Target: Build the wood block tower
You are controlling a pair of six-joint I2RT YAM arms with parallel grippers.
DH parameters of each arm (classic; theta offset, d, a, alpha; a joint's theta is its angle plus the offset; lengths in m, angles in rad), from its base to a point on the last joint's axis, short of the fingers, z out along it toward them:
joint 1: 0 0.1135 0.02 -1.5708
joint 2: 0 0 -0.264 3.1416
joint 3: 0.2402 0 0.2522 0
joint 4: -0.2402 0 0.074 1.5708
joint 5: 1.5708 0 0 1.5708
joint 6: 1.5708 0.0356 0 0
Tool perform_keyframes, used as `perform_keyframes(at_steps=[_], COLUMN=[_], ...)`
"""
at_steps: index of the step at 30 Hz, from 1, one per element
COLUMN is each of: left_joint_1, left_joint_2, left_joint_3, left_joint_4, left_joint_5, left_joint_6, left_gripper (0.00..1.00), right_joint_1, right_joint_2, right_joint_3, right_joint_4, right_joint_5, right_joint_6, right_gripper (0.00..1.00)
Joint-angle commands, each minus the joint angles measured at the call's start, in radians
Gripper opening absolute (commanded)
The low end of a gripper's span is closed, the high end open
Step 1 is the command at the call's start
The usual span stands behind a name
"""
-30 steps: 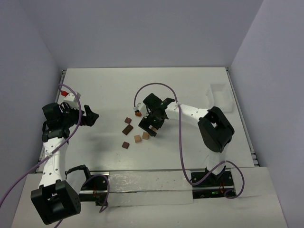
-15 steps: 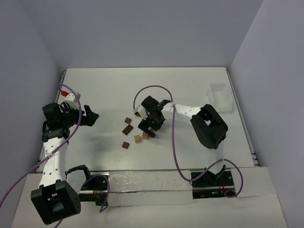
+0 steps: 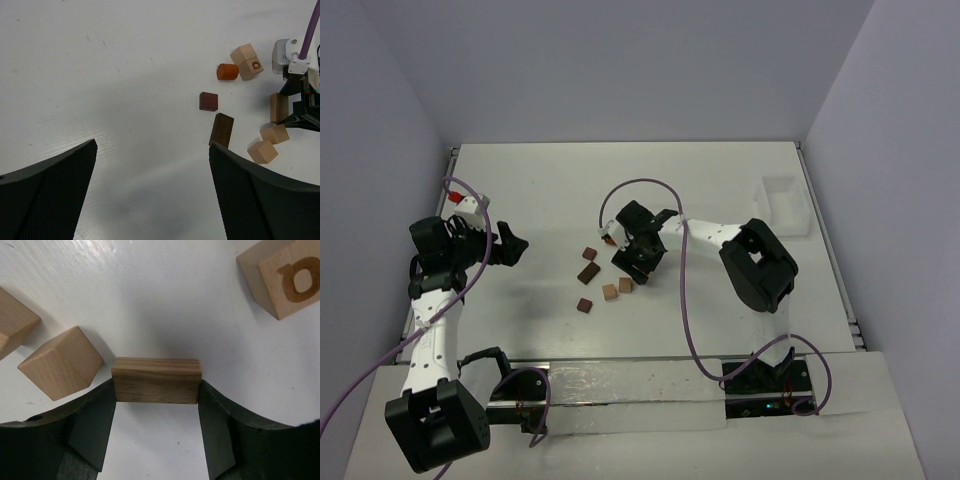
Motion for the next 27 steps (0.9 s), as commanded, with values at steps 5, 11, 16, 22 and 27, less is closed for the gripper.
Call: perform_keyframes(at_steps=[5, 11, 16, 22, 27], left_joint_1=[0.009, 0.008, 0.009, 0.009, 0.007], left_joint_2=[-0.013, -0.005, -0.008, -0.013, 0.016], left_joint_3=[0.006, 0.01, 0.012, 0.01, 0.024], left_joint_4=[0.033, 0.022, 0.01, 0.012, -0.013], left_joint_5=[0.012, 0.046, 0.078, 0.067, 0.078], left_joint_6=[0.007, 0.022, 0.038, 0.038, 0.055], left_gripper=[0.99, 0.99, 0.99, 0.99, 0.99], right_joint_1=[0.0, -0.048, -0.132, -0.166, -0.164], right_joint_2=[-0.124, -0.212, -0.069, 0.117, 0.19], right_joint_3=[-0.003, 0.135, 0.419, 0.749, 0.785], right_joint_4=[-0.07, -0.301, -0.537, -0.617, -0.585], right_joint_5=[-0.062, -0.128, -0.197, -0.225, -0.223], right_joint_6=[-0.08, -0.394, -0.675, -0.79, -0.854], right_gripper=[0.49, 0.4, 0.38, 0.34, 0.31])
